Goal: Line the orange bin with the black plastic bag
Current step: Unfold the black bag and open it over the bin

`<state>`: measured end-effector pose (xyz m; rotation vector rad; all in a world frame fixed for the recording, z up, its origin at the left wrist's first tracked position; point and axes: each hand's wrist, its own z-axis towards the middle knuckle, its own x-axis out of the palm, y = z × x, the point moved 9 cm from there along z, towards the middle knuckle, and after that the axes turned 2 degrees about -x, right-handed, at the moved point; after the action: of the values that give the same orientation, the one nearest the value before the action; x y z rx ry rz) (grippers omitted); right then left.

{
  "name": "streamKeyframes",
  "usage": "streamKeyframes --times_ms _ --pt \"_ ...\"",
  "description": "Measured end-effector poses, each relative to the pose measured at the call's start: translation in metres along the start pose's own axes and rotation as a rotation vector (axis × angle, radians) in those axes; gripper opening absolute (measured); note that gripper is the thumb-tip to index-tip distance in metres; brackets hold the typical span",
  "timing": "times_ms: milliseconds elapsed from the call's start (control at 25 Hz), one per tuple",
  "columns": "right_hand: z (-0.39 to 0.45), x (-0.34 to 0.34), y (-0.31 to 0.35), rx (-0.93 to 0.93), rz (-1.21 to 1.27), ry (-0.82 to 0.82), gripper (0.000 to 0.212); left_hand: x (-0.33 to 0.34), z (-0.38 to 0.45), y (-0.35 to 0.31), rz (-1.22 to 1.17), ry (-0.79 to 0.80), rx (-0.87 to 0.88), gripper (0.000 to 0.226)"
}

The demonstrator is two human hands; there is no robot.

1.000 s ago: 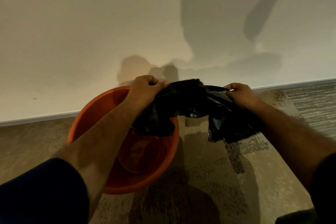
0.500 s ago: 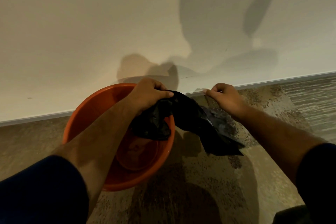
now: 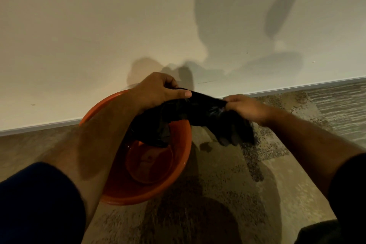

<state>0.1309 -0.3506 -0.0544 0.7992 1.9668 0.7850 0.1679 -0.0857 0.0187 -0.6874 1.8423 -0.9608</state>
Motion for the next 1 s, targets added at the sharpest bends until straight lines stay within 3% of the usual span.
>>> streamKeyframes --times_ms 120,240,320,400,480,560,680,760,840,920,1000 --pt "0.001 -0.026 0.015 -0.077 0.158 -0.186 0.024 -0.018 -0.006 -0.001 0.110 0.102 -0.044 0.062" --pt "-0.001 -0.034 0.042 -0.190 0.108 -0.212 0.027 -0.045 -0.009 -0.002 0.271 0.120 -0.014 0.027" --pt "-0.007 -0.033 0.057 -0.222 0.047 -0.111 0.032 -0.075 -0.010 -0.001 0.286 0.001 0.011 0.009" --pt "-0.011 -0.024 0.055 -0.134 0.038 0.141 0.026 -0.105 -0.015 0.005 0.250 -0.111 -0.002 0.002" --pt "-0.021 -0.017 0.043 0.002 0.002 0.352 0.031 -0.125 -0.018 0.017 0.209 -0.153 -0.042 0.016" --pt "-0.026 -0.020 0.039 0.069 -0.005 0.401 0.032 -0.136 -0.022 0.033 0.178 -0.141 -0.078 0.026" --pt "-0.025 -0.021 0.049 0.032 0.255 0.365 0.021 -0.142 -0.028 0.055 0.134 -0.093 -0.157 0.020" --pt "-0.028 -0.019 0.061 -0.030 0.458 0.385 0.037 -0.143 -0.032 0.065 0.120 -0.061 -0.219 0.017" --pt "-0.040 -0.009 0.089 -0.111 0.787 0.534 0.063 -0.138 -0.038 0.077 0.124 0.007 -0.281 0.016" --pt "-0.056 0.003 0.126 -0.190 1.128 0.732 0.075 -0.127 -0.044 0.086 0.116 0.095 -0.338 0.018" --pt "-0.053 0.004 0.148 -0.334 0.998 0.667 0.079 -0.115 -0.048 0.086 0.117 0.194 -0.339 0.022"
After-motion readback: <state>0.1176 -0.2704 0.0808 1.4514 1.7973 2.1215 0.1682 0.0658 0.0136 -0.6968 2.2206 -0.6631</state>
